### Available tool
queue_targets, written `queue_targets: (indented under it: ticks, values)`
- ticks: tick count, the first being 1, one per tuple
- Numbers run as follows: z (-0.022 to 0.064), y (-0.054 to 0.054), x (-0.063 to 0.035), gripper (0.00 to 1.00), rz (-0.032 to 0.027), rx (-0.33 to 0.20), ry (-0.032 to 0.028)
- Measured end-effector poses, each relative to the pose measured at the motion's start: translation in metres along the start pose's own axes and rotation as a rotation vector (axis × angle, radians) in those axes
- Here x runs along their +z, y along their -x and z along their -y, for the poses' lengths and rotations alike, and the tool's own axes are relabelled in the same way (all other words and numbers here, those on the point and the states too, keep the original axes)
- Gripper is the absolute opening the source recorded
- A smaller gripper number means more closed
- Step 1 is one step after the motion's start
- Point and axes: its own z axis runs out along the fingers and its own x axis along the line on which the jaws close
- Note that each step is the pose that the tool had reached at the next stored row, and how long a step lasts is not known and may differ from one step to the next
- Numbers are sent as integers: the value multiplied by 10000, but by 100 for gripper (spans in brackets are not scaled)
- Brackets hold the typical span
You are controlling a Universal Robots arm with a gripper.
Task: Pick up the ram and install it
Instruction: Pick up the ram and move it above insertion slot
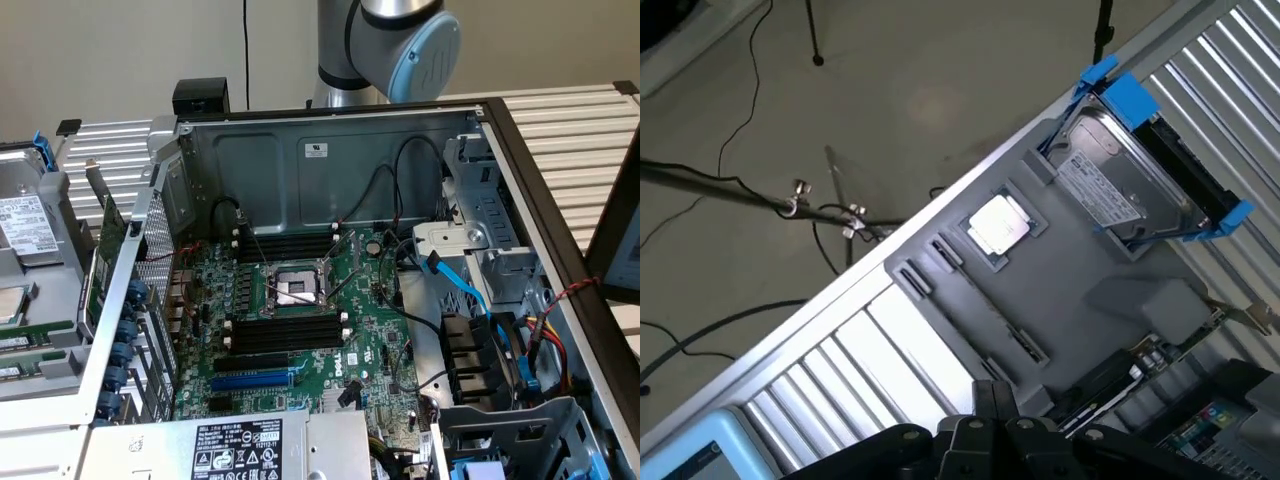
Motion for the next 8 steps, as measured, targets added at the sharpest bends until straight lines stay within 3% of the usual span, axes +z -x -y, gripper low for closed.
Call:
queue_targets:
  ticks: [8]
  values:
    - [1,0,6,11,52,-1463,-175]
